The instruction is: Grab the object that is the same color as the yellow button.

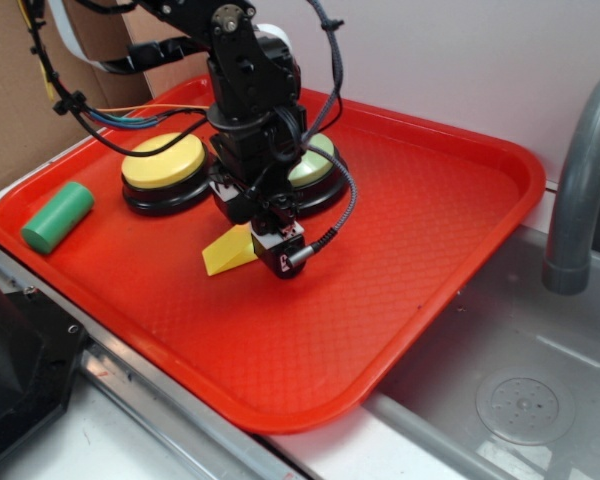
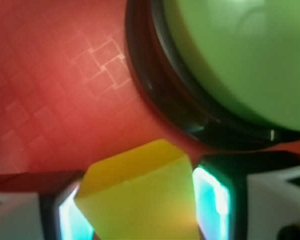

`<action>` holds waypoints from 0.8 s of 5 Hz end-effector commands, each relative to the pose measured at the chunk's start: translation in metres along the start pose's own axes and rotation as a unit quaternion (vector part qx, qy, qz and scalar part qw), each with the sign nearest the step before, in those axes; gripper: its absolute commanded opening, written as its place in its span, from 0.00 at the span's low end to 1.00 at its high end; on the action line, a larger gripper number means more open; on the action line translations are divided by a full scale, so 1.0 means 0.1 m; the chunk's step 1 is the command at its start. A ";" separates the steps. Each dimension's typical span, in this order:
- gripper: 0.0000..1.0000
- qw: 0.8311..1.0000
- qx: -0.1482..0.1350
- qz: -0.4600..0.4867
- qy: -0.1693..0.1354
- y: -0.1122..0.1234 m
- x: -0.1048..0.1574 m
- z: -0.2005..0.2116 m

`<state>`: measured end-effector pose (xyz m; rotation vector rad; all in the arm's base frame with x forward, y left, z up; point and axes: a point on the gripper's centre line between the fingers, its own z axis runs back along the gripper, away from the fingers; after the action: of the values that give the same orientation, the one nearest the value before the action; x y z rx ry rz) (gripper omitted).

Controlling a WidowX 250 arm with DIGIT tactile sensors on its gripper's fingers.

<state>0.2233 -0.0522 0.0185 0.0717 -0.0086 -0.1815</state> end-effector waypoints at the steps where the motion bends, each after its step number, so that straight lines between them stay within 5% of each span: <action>1: 0.00 0.995 -0.022 0.099 -0.013 0.03 -0.13 0.66; 2: 0.00 0.993 -0.018 0.116 0.019 0.08 -0.28 1.02; 3: 1.00 0.993 -0.018 0.116 0.019 0.08 -0.28 1.02; 4: 1.00 0.993 -0.018 0.116 0.019 0.08 -0.28 1.02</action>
<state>0.1870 -0.0451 0.1087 0.0505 0.0747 0.0449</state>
